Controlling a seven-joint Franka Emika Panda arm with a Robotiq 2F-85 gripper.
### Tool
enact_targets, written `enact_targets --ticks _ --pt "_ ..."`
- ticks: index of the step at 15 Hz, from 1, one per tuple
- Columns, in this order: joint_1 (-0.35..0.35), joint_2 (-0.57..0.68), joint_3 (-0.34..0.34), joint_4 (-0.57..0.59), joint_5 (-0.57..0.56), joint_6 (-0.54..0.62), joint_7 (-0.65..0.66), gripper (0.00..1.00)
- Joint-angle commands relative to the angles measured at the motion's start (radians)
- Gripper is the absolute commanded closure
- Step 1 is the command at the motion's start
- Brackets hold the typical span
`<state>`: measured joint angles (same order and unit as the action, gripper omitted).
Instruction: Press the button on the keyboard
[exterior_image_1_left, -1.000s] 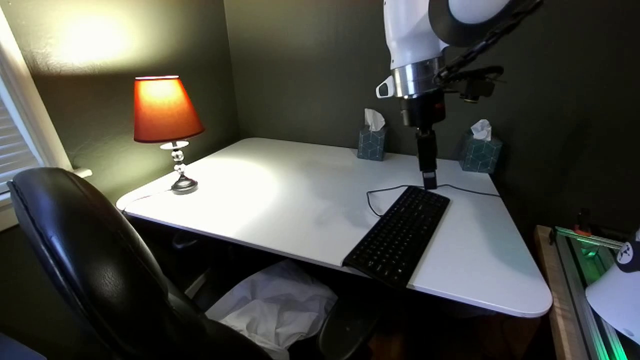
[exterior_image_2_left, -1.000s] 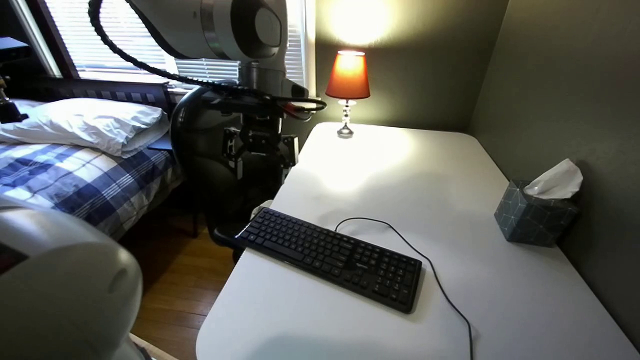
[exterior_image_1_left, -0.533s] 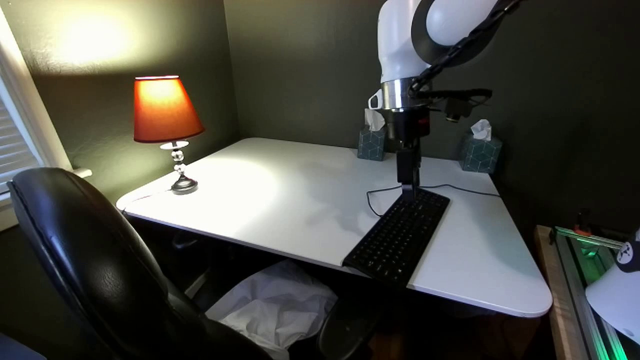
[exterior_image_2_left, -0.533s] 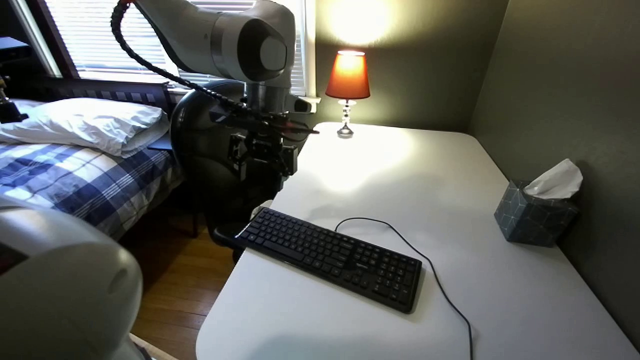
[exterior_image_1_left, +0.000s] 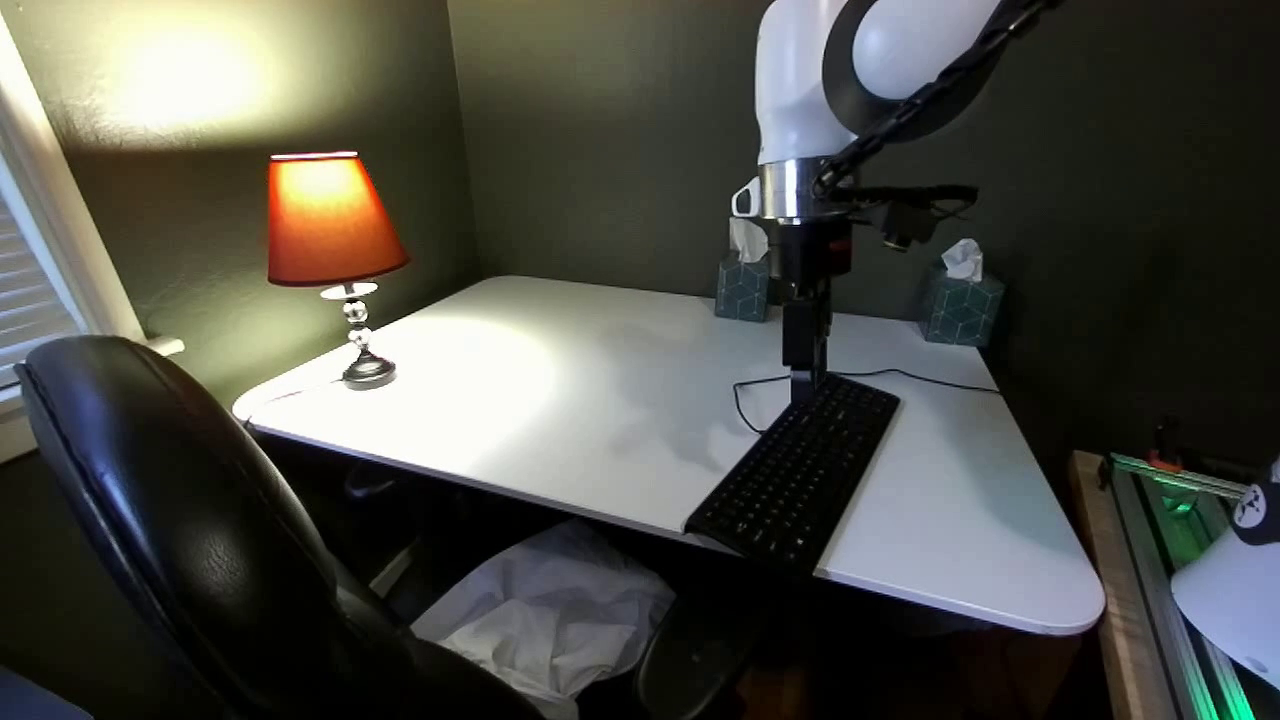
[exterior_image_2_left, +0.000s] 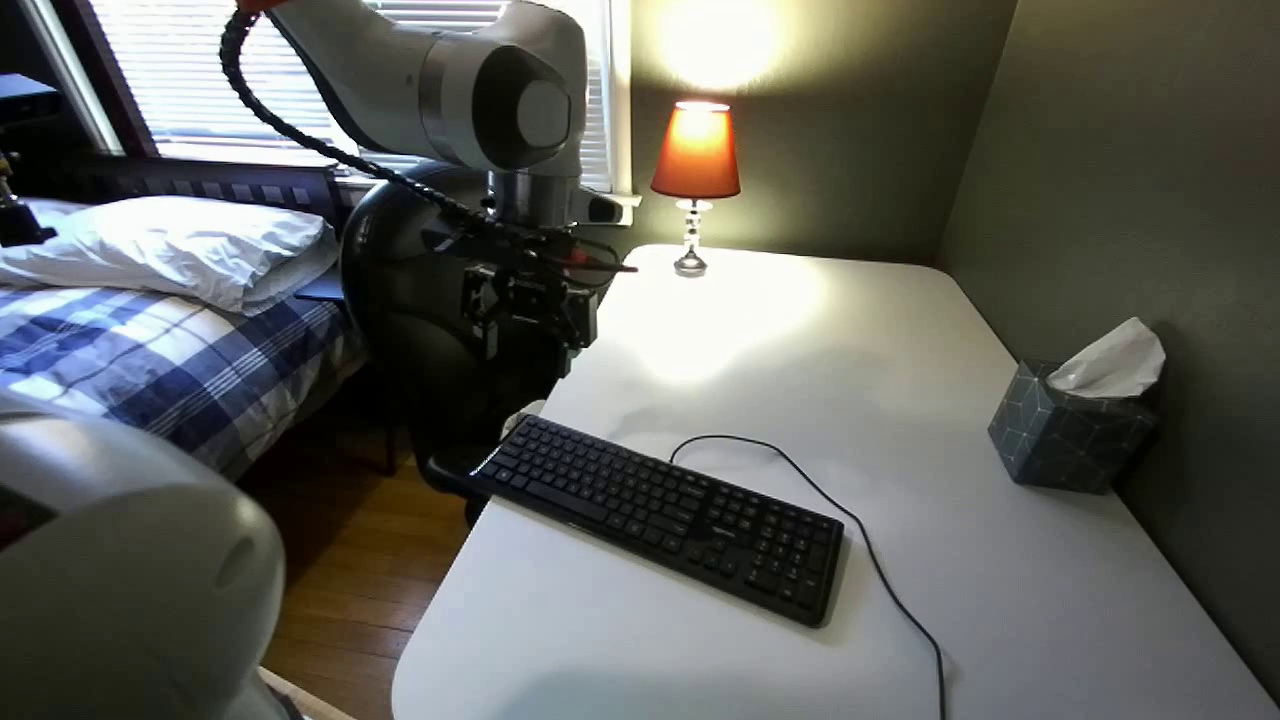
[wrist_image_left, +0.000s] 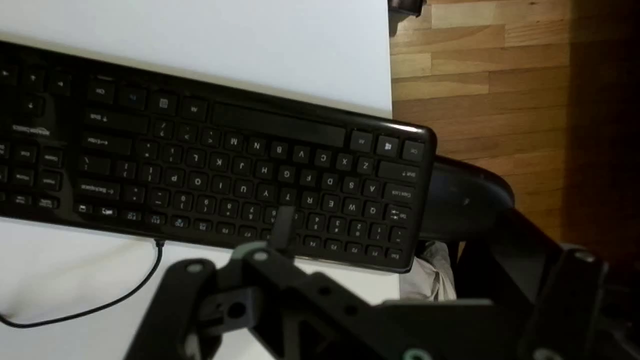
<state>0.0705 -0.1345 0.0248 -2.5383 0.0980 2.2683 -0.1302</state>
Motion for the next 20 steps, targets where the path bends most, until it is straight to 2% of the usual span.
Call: enact_targets --ticks 1,5,6,7,9,10,18,20 --pt "0.011 0.014 0.022 -0.060 0.022 0.168 0.026 0.00" --pt "0.020 0.062 0.046 -0.093 0.015 0.328 0.060 0.00" --pt "0.023 0.077 0.051 -0.096 0.009 0.355 0.072 0.05" --pt "0.026 0.090 0.056 -0.098 0.011 0.377 0.075 0.26" --pt "0.028 0.123 0.065 -0.097 -0.003 0.411 0.098 0.30" --pt "0.029 0.138 0.068 -0.093 -0.003 0.423 0.105 0.37" --pt "0.027 0.236 0.078 -0.066 0.001 0.477 0.126 0.99" --pt "0.026 0.253 0.080 -0.058 0.004 0.478 0.128 1.00"
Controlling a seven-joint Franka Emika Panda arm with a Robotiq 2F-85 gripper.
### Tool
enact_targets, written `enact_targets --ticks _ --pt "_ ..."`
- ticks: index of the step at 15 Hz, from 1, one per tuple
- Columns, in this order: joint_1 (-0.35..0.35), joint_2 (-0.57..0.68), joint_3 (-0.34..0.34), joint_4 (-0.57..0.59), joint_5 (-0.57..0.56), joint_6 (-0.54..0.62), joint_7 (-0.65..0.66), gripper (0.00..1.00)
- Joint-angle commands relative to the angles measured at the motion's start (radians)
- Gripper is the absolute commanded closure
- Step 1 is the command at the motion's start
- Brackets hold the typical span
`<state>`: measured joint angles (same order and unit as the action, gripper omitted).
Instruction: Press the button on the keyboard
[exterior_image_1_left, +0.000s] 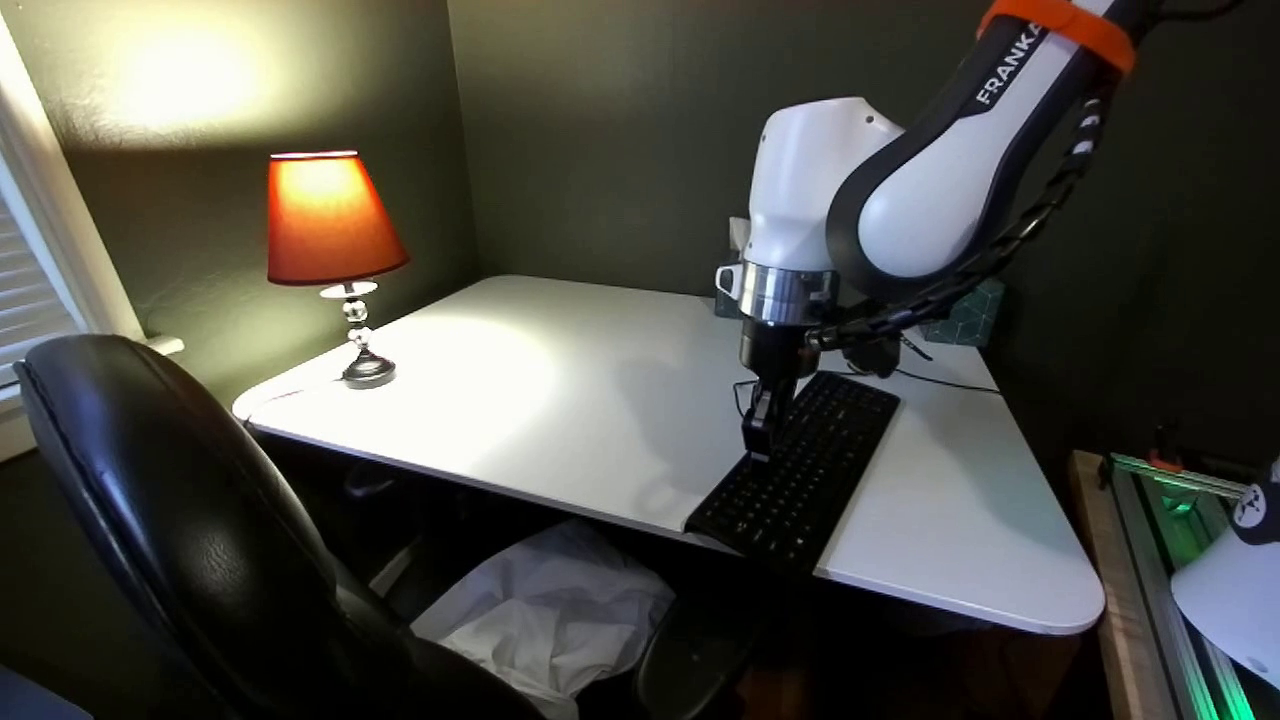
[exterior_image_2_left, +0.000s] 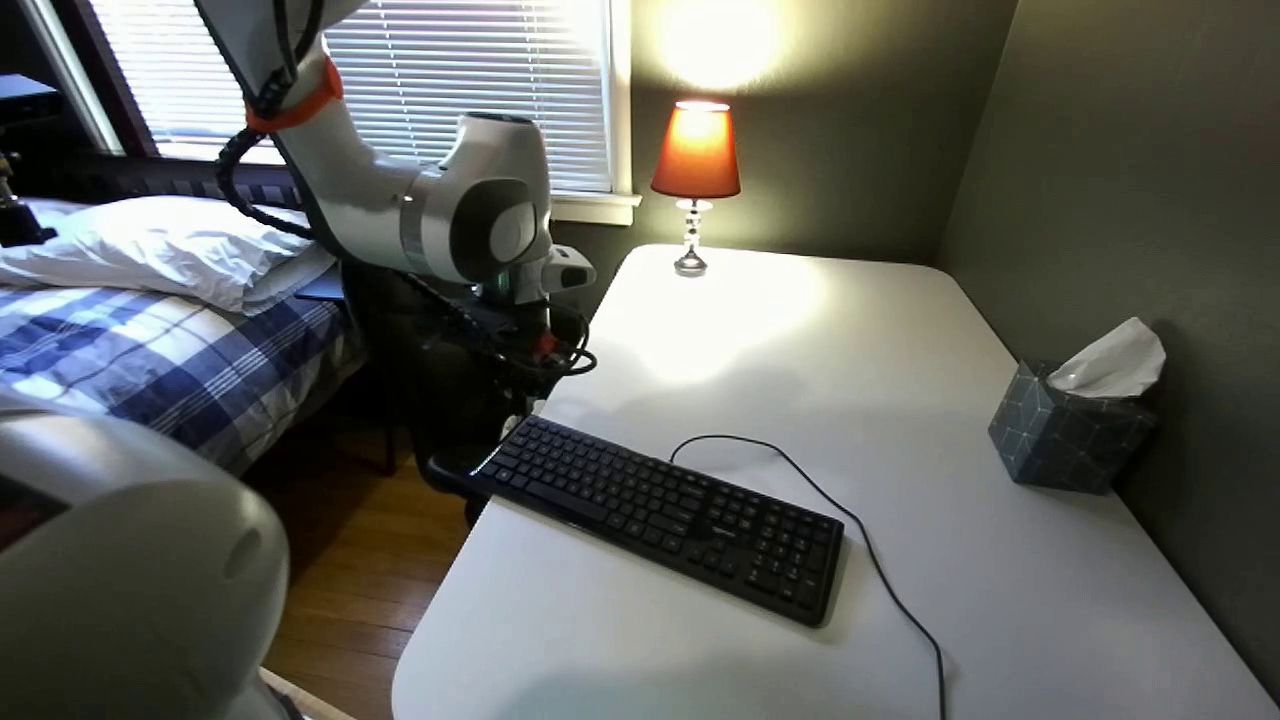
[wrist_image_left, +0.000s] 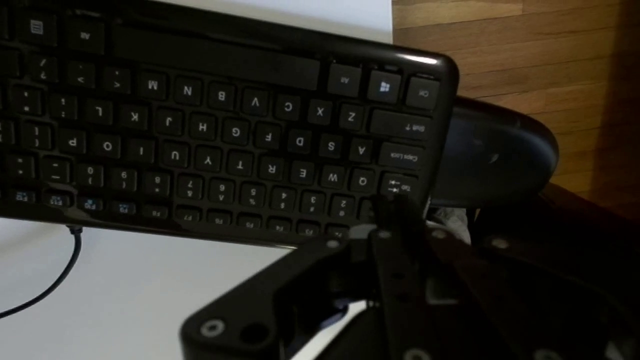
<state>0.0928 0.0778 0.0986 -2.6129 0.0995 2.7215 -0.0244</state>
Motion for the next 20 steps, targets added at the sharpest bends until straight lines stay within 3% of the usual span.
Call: enact_targets --ticks 1,20 --pt "0.004 0.049 0.006 0.021 0.002 0.024 0.023 1.00" --pt "0.004 0.193 -0.003 0.146 -0.015 -0.003 0.056 1.00"
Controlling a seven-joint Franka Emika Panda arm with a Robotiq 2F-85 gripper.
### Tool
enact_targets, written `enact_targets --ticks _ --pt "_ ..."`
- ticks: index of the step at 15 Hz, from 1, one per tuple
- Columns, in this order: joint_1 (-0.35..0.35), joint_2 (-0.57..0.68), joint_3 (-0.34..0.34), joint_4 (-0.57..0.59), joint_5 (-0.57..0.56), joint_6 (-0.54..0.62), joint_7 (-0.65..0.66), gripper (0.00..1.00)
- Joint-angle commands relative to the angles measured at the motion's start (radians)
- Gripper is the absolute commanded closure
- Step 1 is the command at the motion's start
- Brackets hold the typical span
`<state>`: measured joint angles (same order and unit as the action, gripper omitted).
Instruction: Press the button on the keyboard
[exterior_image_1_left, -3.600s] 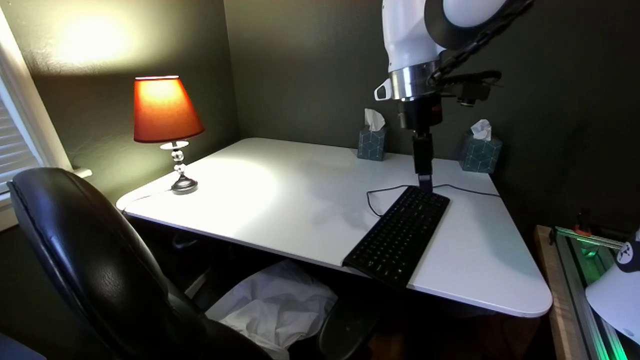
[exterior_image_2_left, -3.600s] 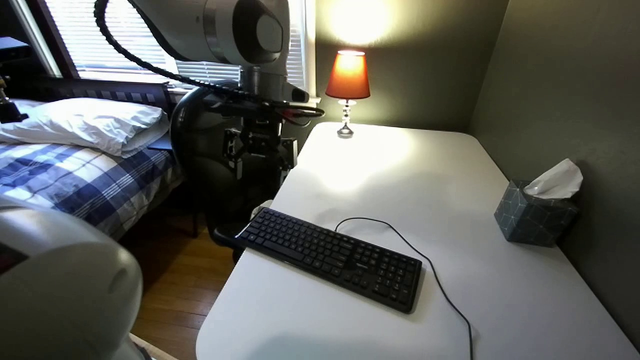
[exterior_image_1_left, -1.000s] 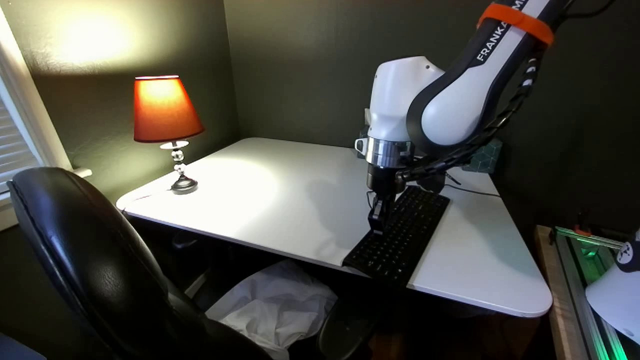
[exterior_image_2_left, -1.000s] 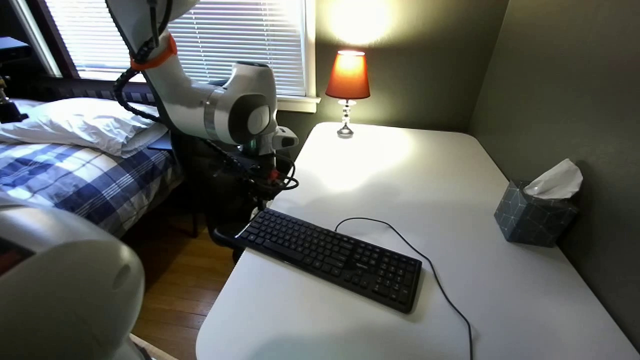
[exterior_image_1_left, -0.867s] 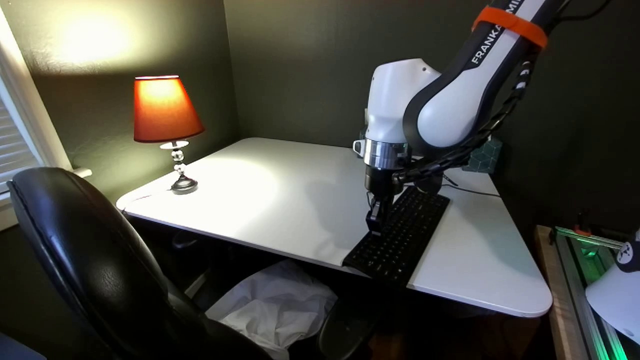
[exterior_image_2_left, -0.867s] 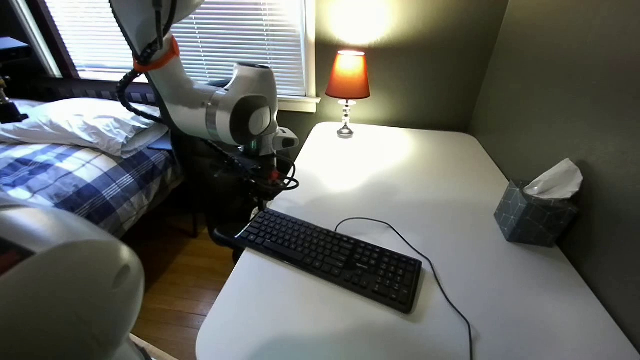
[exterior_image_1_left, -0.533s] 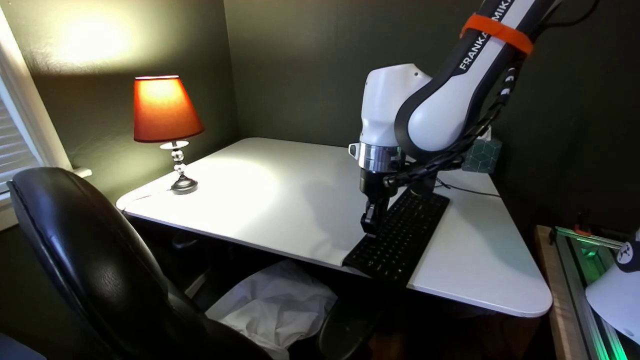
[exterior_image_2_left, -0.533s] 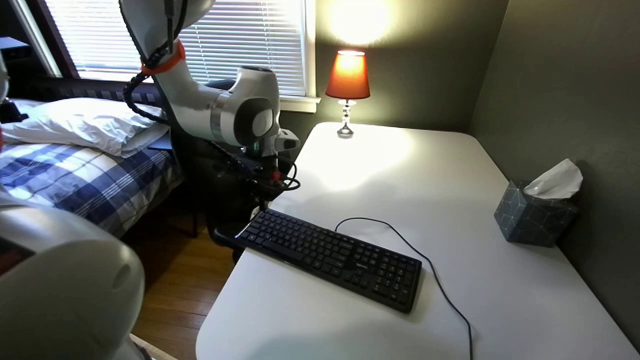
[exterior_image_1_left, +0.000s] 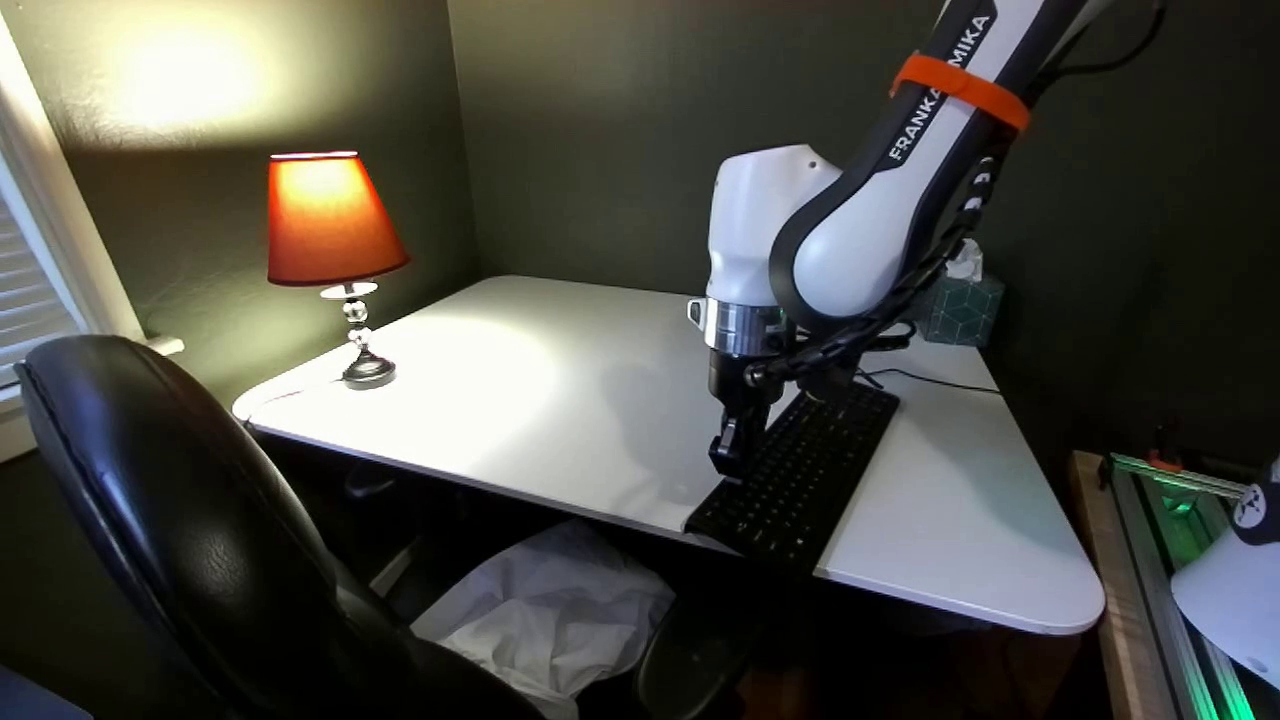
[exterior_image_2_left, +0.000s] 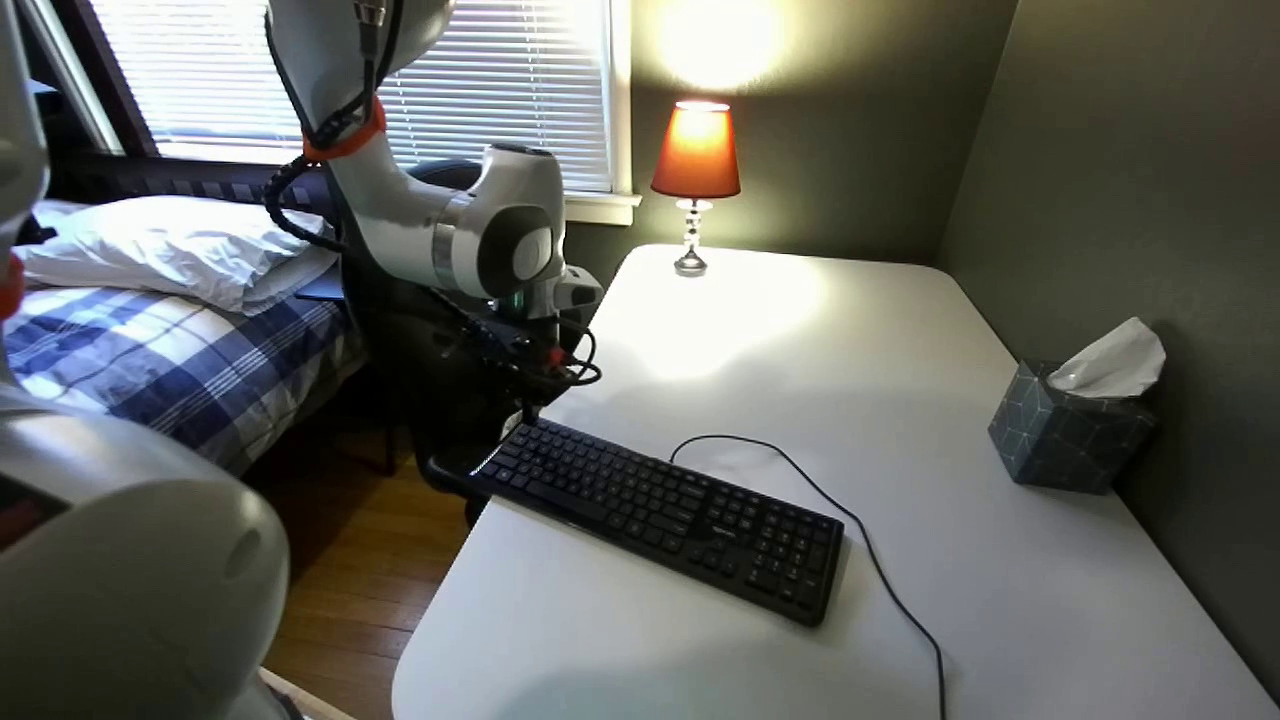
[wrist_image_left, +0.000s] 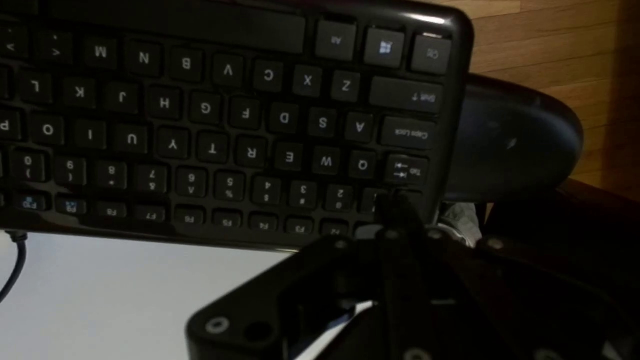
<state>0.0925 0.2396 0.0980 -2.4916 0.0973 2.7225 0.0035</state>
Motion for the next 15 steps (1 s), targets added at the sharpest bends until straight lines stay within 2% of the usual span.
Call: enact_targets --ticks 1,15 --pt "0.004 0.038 -0.002 0.032 -0.012 -0.006 0.029 1.00" --pt "0.005 0.090 -0.004 0.077 -0.010 -0.016 0.046 1.00"
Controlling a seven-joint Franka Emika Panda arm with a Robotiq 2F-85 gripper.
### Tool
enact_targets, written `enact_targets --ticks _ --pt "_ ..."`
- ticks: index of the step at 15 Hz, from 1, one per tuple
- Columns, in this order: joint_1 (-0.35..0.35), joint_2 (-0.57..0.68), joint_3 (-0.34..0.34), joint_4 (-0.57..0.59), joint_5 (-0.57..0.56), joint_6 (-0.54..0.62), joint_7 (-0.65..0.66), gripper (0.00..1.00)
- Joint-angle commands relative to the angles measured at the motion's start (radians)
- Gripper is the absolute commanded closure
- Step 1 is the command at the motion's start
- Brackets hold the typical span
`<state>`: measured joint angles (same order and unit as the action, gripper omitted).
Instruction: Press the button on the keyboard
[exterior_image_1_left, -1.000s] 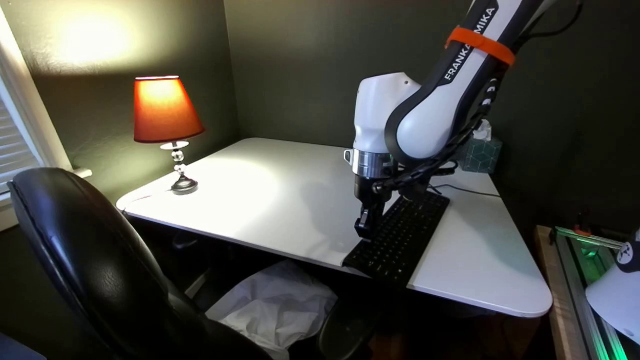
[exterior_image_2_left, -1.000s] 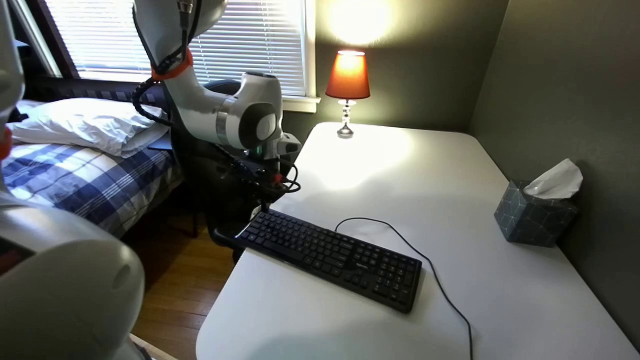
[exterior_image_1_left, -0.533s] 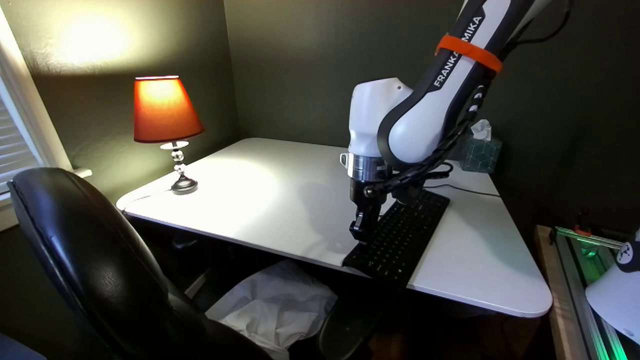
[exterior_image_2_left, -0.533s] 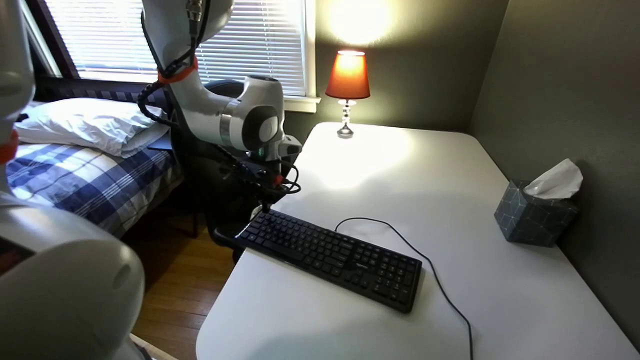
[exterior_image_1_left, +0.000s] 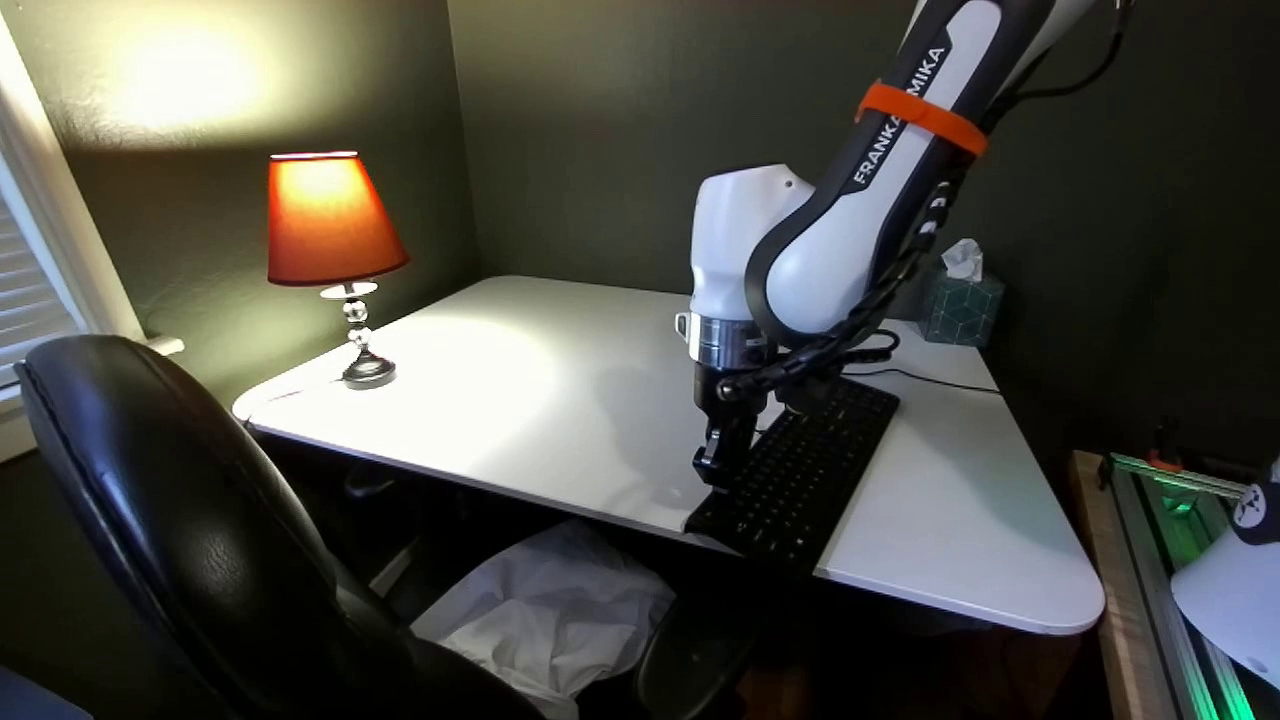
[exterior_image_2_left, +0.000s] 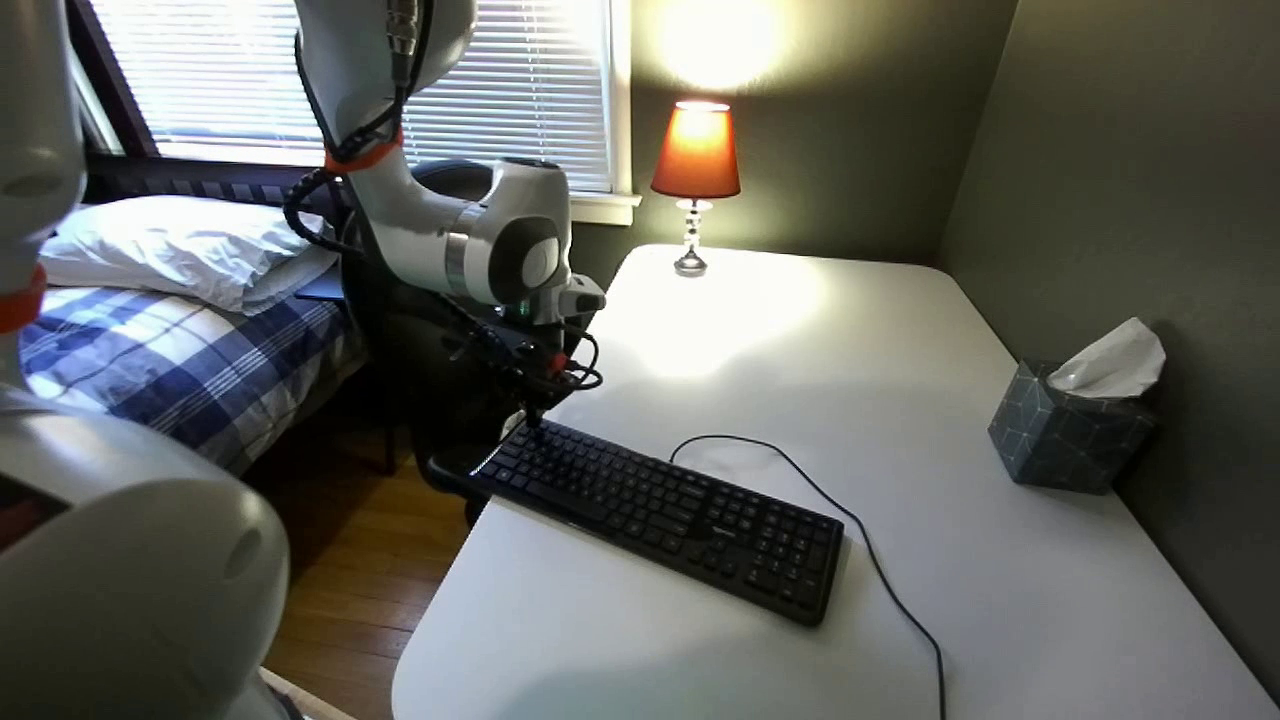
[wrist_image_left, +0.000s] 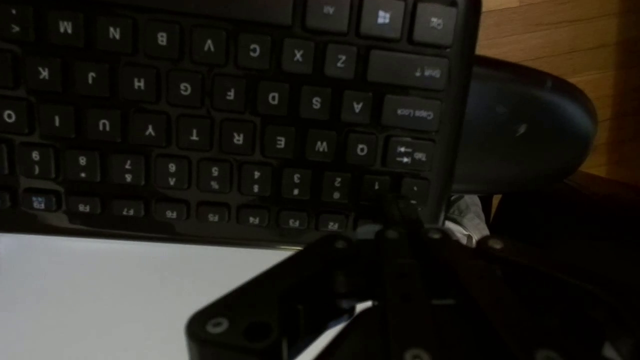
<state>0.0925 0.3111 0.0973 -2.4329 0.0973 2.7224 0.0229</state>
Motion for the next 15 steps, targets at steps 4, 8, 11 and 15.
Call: enact_targets --ticks 4,8,11,15 --pt "0.004 0.027 -0.003 0.024 -0.007 -0.022 0.029 1.00" --pt "0.001 0.034 -0.002 0.031 -0.003 -0.026 0.030 1.00" --pt "-0.001 0.040 -0.002 0.039 -0.002 -0.029 0.030 1.00" --pt "-0.003 0.043 -0.003 0.046 -0.001 -0.034 0.029 1.00"
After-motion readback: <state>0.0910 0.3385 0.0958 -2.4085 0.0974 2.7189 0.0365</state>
